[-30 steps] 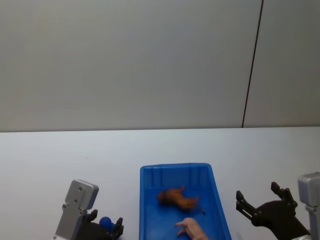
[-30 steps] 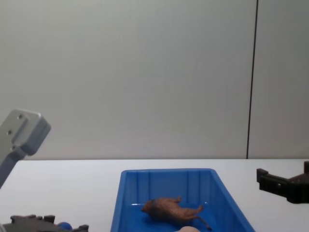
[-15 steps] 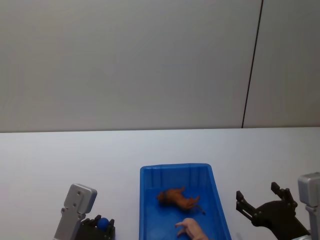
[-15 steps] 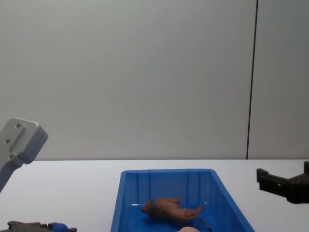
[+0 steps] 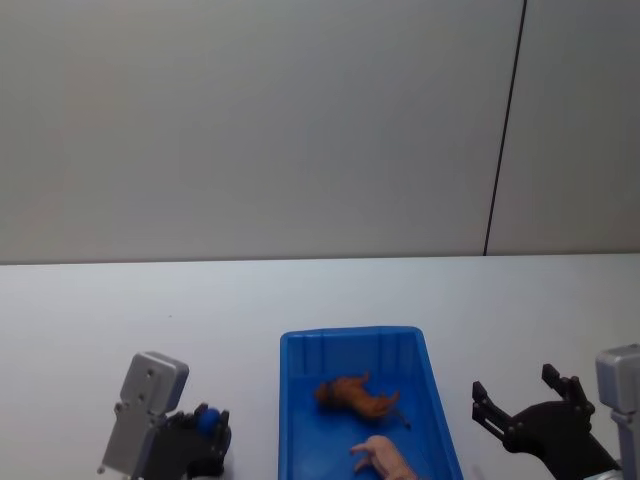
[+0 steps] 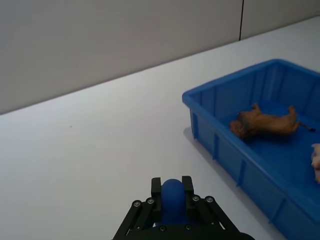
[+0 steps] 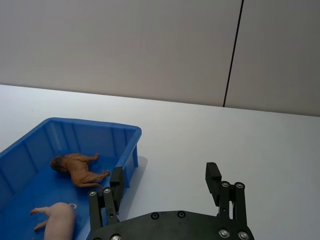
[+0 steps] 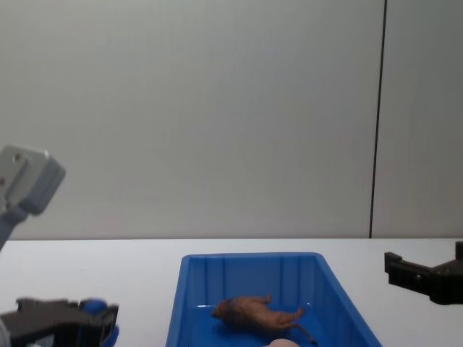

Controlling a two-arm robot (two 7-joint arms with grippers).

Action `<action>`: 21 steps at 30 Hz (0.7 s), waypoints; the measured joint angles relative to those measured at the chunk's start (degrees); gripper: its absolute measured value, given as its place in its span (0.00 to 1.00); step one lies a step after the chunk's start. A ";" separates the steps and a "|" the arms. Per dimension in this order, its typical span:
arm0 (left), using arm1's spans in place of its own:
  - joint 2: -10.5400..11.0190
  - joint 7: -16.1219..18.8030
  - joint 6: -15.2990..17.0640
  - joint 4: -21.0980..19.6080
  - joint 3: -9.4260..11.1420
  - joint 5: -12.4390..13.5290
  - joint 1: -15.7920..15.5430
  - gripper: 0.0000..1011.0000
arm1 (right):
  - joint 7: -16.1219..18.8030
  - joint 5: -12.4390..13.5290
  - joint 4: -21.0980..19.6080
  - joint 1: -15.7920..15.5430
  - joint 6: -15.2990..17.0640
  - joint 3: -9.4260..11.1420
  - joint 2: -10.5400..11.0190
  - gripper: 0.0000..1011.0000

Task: Pick up the two dolls from the table and place them into the box.

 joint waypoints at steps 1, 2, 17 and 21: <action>0.04 -0.35 -0.51 -0.41 -0.11 0.18 -0.06 0.23 | 0.00 0.00 0.00 0.00 0.00 0.00 0.00 0.99; 0.07 -0.54 -0.76 -0.70 -0.18 0.27 -0.12 0.23 | 0.00 0.00 0.00 0.00 0.00 0.00 0.00 0.99; -0.54 -8.62 -5.01 -3.37 -0.75 0.63 -2.27 0.15 | 0.00 0.00 0.00 0.00 0.00 0.00 0.00 0.99; -1.03 -11.26 -5.74 -3.47 -0.74 0.32 -2.98 0.13 | 0.00 0.00 0.00 0.00 0.00 0.00 0.00 0.99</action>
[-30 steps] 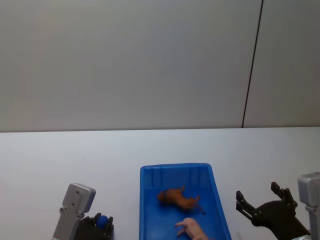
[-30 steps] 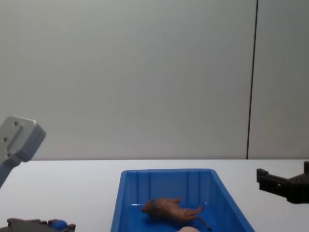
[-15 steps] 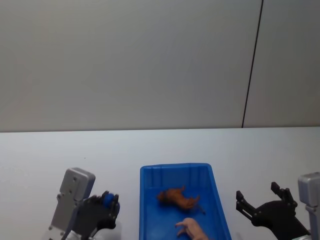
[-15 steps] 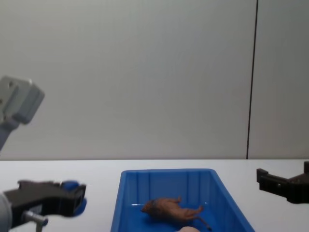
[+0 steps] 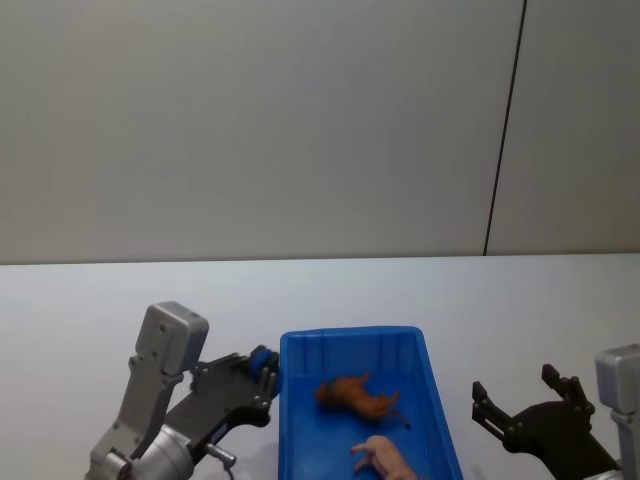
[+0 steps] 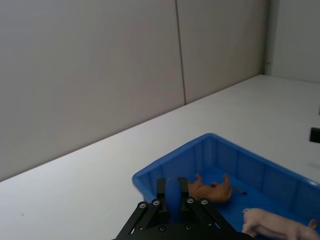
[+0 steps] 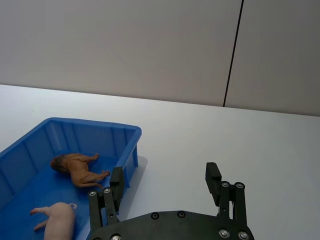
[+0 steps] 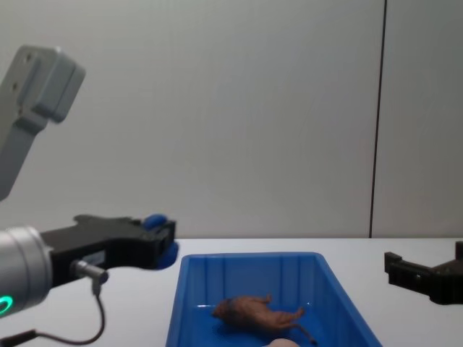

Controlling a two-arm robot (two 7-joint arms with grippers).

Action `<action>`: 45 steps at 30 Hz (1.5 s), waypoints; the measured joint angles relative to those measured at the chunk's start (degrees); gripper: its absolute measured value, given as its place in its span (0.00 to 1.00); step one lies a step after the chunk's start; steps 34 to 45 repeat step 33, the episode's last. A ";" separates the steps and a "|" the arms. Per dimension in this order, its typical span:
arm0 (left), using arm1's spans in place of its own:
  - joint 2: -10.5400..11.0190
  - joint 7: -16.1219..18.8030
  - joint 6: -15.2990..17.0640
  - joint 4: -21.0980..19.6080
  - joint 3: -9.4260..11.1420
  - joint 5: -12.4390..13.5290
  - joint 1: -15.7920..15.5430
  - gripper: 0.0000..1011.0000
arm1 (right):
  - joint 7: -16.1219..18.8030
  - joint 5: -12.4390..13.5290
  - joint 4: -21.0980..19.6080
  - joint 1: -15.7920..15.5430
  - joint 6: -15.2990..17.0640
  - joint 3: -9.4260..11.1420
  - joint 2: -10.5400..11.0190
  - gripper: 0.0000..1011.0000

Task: Pick up the two dolls from the table and place them into the box.

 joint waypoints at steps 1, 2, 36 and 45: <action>-0.10 -0.71 -0.16 0.00 0.02 -0.09 -0.15 0.12 | 0.00 0.00 0.00 0.00 0.00 0.00 0.00 0.99; -0.31 -1.77 -0.40 0.00 0.07 -0.24 -0.46 0.12 | 0.00 0.00 0.00 0.00 0.00 0.00 0.00 0.99; -6.09 -20.72 -2.42 3.92 2.79 -2.15 -6.75 0.97 | 0.00 0.00 0.00 0.00 0.00 0.00 0.00 0.99; -6.09 -20.72 -2.42 3.92 2.79 -2.15 -6.75 0.97 | 0.00 0.00 0.00 0.00 0.00 0.00 0.00 0.99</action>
